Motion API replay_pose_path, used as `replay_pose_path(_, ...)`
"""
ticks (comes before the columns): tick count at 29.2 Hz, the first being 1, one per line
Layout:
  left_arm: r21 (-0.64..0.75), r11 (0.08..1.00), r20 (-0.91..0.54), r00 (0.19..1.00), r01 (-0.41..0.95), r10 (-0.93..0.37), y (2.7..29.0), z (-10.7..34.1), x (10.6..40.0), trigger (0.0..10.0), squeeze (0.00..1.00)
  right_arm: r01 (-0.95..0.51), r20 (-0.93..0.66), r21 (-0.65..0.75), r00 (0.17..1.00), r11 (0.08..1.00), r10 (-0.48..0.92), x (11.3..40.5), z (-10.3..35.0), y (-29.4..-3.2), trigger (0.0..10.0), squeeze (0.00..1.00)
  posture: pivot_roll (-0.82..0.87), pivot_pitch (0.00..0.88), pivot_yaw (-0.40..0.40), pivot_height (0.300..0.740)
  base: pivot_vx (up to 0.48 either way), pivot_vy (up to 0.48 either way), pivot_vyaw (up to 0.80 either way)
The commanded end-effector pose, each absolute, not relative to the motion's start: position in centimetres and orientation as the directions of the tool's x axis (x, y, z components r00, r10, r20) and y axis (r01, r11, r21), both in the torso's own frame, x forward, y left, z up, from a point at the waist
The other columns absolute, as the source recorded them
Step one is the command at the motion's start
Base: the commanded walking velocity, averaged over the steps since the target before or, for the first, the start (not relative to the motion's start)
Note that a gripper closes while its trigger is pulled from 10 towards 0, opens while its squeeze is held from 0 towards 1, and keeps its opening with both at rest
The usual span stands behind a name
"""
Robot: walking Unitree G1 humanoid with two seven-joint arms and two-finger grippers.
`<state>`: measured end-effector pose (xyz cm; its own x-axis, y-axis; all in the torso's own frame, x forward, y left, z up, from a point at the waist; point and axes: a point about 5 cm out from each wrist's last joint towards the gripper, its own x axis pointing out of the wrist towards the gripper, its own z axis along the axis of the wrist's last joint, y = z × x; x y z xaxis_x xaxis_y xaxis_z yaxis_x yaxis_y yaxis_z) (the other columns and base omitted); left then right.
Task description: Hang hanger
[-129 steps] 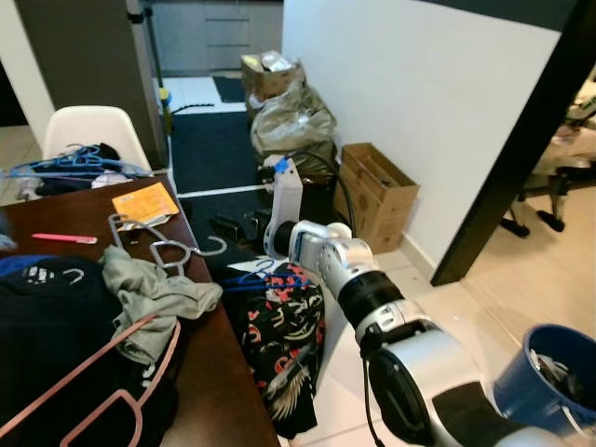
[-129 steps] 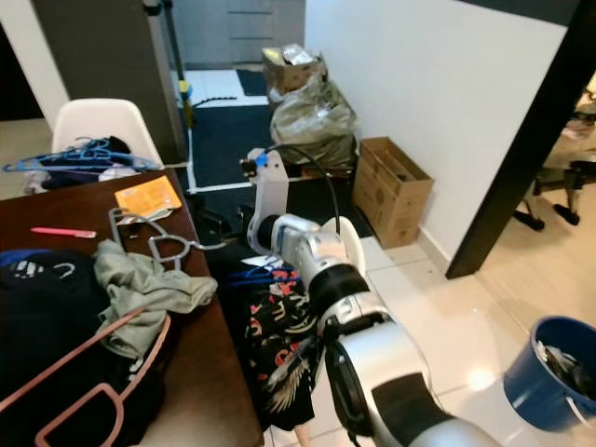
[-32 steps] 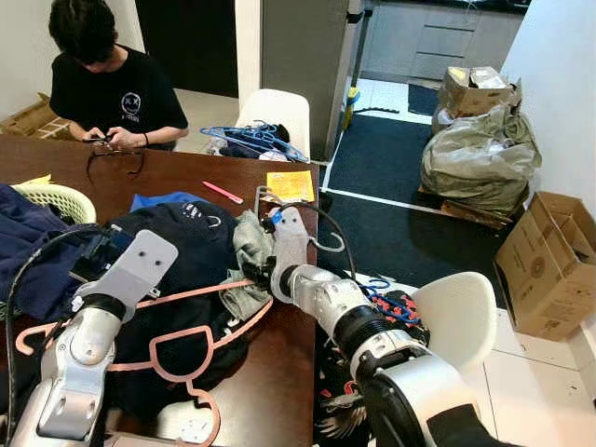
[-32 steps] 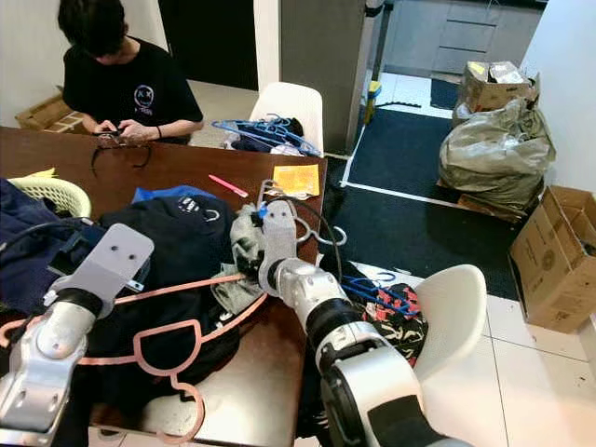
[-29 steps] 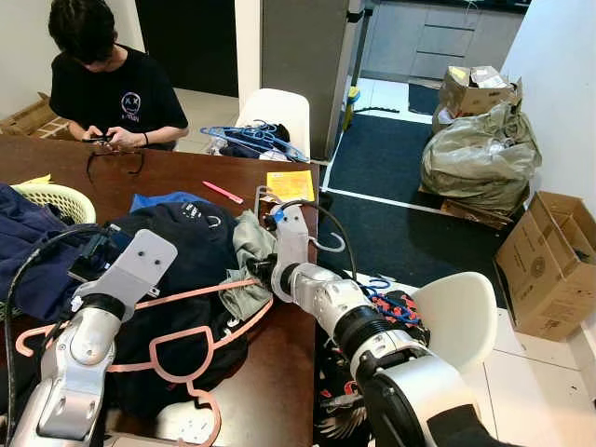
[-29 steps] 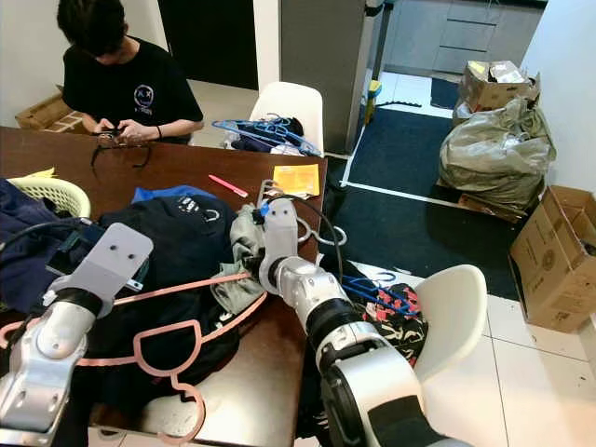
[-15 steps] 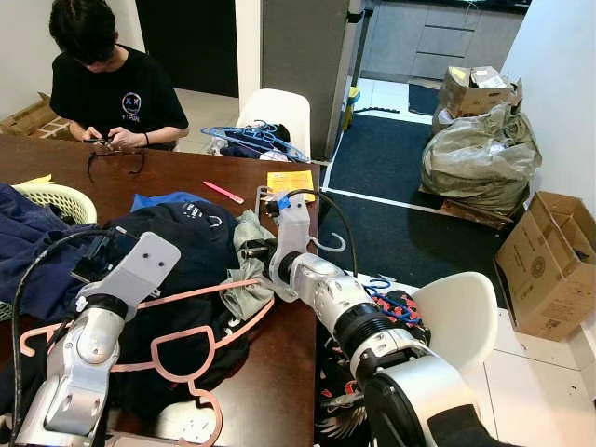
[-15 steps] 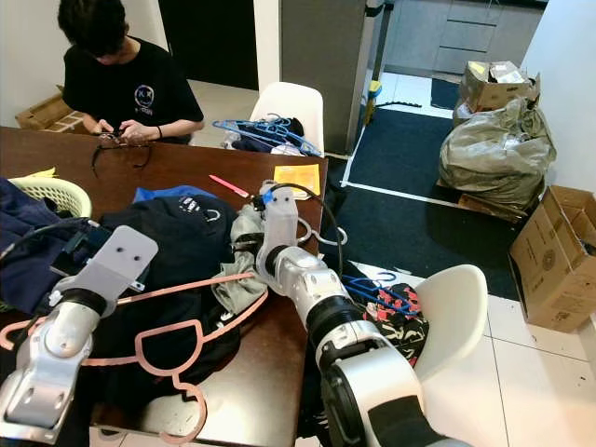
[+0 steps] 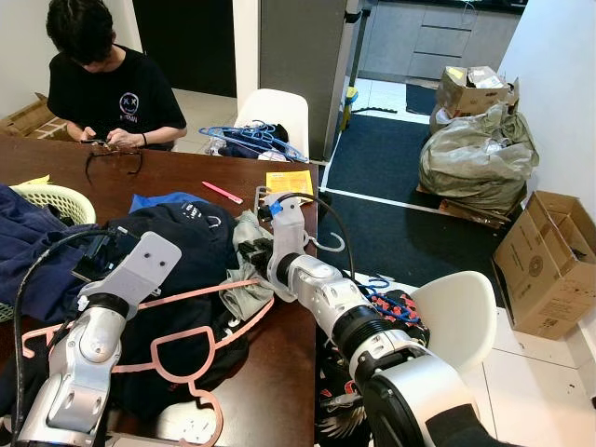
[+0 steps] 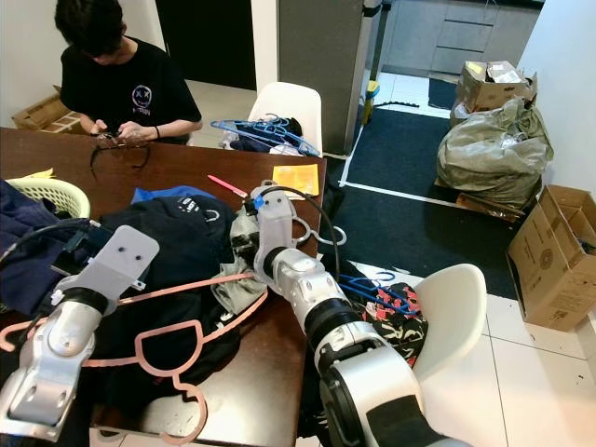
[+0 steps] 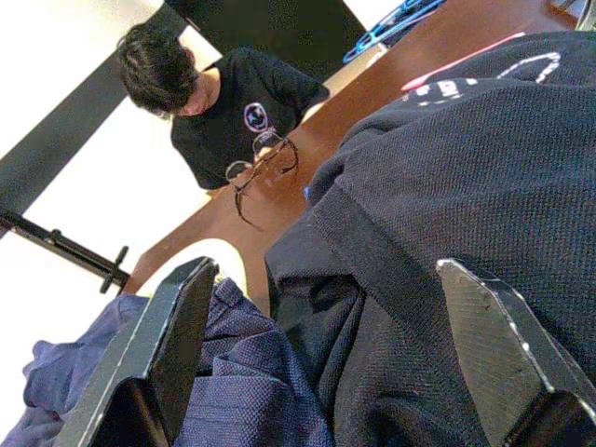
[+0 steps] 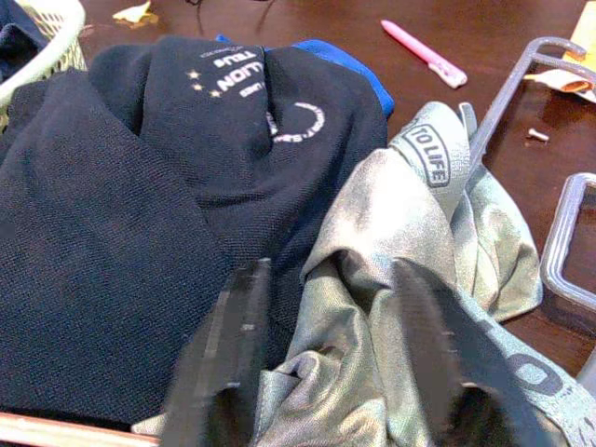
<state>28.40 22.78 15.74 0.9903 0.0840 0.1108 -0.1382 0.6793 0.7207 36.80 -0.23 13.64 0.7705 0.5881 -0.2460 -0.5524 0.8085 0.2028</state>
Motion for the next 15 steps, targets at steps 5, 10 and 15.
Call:
replay_pose_path(5,0.724,0.677,0.110,0.991,-0.131,0.074,22.2,15.5,28.6,10.0,0.00,-0.568,-0.209,0.298,0.745,0.767,0.633,35.4,12.8,2.3,10.0,1.00,0.24,0.000,-0.085,0.740,0.000,0.000,0.00)
replay_pose_path(10,0.733,0.668,0.115,0.991,-0.131,0.068,22.0,15.5,28.6,10.0,0.00,-0.528,-0.291,0.260,0.755,0.808,0.587,34.5,10.6,2.0,10.0,1.00,0.24,0.000,-0.082,0.740,0.000,0.000,0.00)
replay_pose_path(15,0.733,0.668,0.116,0.991,-0.132,0.069,22.0,15.5,28.6,10.0,0.00,-0.517,-0.364,0.237,0.738,0.822,0.569,34.0,9.2,1.6,10.0,0.00,0.24,0.005,-0.080,0.740,0.000,0.000,0.00)
